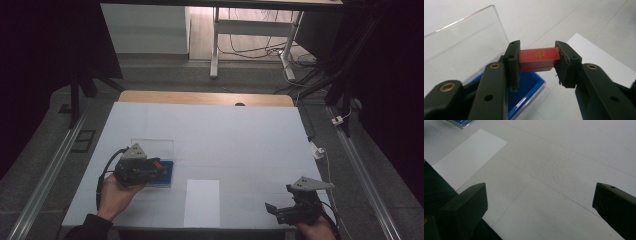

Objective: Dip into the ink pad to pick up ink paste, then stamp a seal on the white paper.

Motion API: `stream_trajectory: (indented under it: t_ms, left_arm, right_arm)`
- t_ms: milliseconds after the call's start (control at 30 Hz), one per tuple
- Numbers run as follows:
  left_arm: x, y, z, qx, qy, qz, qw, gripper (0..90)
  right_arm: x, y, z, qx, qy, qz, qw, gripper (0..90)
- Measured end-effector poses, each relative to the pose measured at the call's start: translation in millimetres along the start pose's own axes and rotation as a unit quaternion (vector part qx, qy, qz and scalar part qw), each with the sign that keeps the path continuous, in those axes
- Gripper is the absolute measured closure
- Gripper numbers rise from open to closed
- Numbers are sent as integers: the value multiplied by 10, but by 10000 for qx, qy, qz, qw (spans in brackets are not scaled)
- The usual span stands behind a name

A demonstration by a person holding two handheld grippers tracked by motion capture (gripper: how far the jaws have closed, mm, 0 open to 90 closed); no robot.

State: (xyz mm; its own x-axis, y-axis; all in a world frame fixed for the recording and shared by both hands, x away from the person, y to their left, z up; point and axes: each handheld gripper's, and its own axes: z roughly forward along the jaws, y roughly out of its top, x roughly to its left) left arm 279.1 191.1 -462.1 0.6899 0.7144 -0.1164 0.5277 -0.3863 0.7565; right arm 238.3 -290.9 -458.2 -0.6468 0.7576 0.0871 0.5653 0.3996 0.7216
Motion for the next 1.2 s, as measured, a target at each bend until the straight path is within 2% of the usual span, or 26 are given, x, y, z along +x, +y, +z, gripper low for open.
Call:
stream_trajectory:
  t_ms: [400,1200]
  left_arm:
    - [-105,84,52,-79,-252,68,9996,582]
    - [-399,238,250,42,-609,496,9969,583]
  right_arm:
    - [-1,1,2,3,5,12,10000,0]
    - [-5,0,2,6,18,26,10000,0]
